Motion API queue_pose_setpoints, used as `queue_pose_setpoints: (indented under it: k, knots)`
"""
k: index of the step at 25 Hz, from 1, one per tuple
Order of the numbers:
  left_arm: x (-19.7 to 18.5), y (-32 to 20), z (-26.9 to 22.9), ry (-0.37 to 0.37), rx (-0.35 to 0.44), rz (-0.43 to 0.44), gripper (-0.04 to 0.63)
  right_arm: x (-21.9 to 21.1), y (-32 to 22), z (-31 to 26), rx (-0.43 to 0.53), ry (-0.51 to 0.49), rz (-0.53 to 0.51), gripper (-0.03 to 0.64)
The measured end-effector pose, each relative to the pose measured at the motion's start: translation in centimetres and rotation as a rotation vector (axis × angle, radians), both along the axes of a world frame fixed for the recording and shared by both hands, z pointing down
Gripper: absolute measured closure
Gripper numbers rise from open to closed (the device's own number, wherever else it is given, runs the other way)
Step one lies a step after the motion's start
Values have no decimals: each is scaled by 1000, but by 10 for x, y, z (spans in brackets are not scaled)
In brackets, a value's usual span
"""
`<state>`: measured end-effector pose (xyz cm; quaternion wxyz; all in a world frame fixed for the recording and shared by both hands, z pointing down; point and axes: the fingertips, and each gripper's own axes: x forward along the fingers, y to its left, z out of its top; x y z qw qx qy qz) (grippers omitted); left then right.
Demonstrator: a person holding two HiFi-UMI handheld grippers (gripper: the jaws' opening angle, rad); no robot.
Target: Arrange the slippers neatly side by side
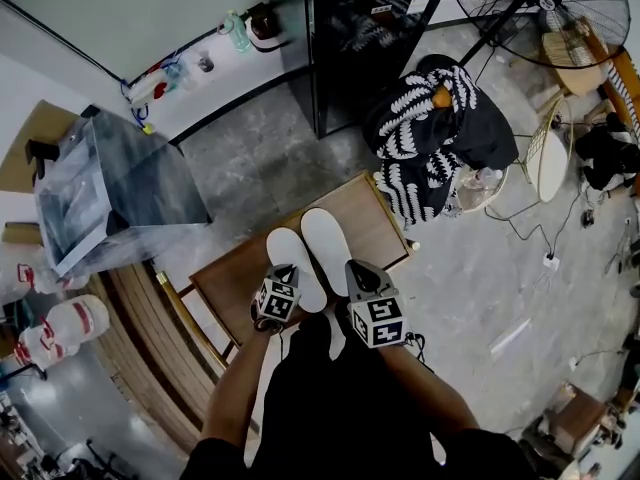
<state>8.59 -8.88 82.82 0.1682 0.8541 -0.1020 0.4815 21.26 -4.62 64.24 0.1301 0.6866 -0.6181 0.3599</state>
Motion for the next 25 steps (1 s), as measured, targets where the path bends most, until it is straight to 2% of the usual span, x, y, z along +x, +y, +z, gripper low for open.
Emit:
queue_pose_setpoints:
  k: [2,6,9,13,15,19,25]
  knots:
    - [2,-1,2,10,9,-15,566,0,0,0,-1,0,-5,603]
    - [0,1,-2,-4,-33,-80,561,-2,1,0,-4,1,-14,603]
    - [-2,2,-5,-4,-51,-109,474,-4,2,0,-1,2,-21,603]
    - [-10,4,-8,-3,-50,-130,448,-8,2,-3,6,3,-34,603]
    - [-15,1,-14,16,-45,-175,443,-10,2,-4,12,4,-43,603]
    - [-28,-9,-35,82,-34,-296,446,-17,-2,-10,26,9,-65,603]
    - [-56,-18,-80,184,-14,-460,533,-29,-8,-25,55,26,-98,603]
